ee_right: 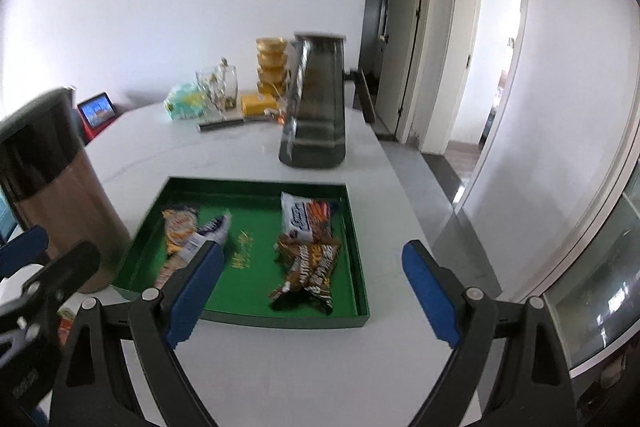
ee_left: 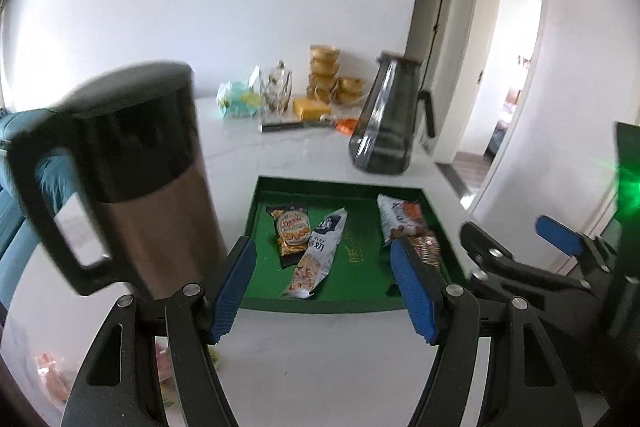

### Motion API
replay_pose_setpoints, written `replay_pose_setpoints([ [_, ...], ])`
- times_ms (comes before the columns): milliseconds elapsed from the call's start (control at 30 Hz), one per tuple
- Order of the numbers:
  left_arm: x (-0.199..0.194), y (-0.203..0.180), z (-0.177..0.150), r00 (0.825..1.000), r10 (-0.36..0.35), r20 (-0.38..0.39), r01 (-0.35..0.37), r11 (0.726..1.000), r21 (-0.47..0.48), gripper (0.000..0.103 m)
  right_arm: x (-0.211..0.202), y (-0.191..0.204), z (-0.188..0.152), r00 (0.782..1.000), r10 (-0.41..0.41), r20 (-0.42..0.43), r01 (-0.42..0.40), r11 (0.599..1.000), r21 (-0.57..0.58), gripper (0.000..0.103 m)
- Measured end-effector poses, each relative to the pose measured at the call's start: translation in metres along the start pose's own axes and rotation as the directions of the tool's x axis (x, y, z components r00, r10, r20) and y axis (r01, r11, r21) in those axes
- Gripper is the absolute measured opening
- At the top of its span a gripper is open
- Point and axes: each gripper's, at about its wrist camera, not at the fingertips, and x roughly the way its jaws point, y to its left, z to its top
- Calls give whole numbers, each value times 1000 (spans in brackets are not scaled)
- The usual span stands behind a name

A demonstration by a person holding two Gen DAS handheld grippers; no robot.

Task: Organize snacks
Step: 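Move both open tools away from the tray toward the loose snacks on the table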

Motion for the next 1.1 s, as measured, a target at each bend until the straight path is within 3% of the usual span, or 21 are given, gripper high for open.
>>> replay_pose_setpoints([
  [267, -82, 70, 5, 998, -4, 68, 2, 1000, 21, 69, -77, 34, 15, 994, 16, 108, -10, 998, -57, 103],
  [433, -114, 144, 10, 994, 86, 71, -86, 996, -6, 70, -126, 56, 22, 985, 28, 171, -11, 995, -98, 103],
  [700, -154, 251, 11, 965, 256, 64, -253, 966, -56, 70, -185, 94, 27, 964, 91, 252, -59, 989, -134, 103],
  [933, -151, 299, -14, 951, 308, -27, -309, 947, -84, 70, -193, 145, -1, 962, 199, 186, -152, 959, -240, 103],
  [1100, -124, 310, -50, 952, 273, -141, -286, 954, -86, 70, -178, 185, -51, 943, 330, 31, -308, 908, -283, 103],
])
